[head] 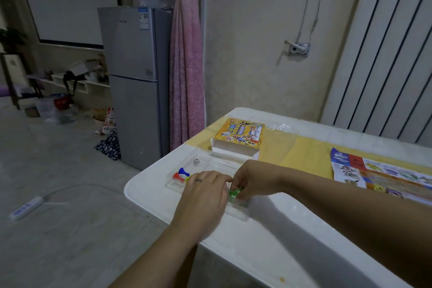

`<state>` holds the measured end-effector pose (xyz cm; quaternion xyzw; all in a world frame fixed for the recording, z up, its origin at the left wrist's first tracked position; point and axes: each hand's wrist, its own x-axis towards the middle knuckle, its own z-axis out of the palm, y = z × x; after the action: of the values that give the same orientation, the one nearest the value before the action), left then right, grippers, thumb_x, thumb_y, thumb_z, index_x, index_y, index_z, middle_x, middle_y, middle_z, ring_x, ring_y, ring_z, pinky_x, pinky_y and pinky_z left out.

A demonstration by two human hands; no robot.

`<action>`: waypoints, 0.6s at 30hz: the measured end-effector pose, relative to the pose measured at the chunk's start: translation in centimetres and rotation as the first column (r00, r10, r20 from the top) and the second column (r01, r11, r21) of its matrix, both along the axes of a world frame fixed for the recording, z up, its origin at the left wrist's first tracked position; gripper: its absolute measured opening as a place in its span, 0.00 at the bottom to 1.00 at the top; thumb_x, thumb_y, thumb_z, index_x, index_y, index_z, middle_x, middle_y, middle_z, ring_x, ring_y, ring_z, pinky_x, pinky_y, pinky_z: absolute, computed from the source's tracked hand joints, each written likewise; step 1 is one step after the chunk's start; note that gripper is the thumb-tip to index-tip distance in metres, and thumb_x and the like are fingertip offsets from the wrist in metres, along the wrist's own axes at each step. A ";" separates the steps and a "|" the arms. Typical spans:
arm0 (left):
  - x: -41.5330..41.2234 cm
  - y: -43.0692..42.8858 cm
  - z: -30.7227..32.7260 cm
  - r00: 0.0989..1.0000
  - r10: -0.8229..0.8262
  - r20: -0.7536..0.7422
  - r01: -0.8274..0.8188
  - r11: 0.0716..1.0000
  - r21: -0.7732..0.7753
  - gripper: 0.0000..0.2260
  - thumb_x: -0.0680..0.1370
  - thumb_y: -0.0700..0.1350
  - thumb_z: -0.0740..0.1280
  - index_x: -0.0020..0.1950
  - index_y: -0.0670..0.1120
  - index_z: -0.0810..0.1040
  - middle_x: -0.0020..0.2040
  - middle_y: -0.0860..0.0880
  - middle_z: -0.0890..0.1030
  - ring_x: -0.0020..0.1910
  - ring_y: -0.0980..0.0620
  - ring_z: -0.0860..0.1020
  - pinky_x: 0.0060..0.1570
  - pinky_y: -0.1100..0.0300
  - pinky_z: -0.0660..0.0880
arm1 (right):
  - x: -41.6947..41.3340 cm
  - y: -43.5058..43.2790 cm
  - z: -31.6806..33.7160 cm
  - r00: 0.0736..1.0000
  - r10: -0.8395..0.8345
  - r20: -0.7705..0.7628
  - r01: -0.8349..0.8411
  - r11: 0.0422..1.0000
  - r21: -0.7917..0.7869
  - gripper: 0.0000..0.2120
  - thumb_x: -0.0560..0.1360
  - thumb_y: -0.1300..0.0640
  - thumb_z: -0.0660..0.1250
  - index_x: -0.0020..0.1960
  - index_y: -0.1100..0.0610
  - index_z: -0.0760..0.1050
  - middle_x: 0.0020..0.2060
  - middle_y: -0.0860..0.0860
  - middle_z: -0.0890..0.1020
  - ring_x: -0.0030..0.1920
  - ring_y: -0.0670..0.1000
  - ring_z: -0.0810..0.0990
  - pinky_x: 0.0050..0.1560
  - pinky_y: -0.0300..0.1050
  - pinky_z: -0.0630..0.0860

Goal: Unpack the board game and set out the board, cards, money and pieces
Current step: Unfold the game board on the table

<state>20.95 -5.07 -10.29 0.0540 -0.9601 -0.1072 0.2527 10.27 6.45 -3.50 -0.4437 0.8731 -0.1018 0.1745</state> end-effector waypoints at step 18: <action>-0.7 0.9 5.0 0.958 0.078 -0.275 0.171 0.617 0.768 0.12 0.79 0.35 0.60 0.52 0.52 0.75 0.50 0.58 0.78 0.52 0.60 0.76 0.49 0.78 0.67 | -1.4 1.3 2.5 0.961 -0.051 0.273 0.130 0.952 -0.277 0.07 0.68 0.62 0.76 0.39 0.51 0.82 0.33 0.48 0.83 0.35 0.43 0.79 0.44 0.36 0.74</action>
<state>20.22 -4.19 -5.27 0.1181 -0.7711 -0.5287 0.3347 8.87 7.78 -0.98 -0.4064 0.8371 -0.2957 0.2162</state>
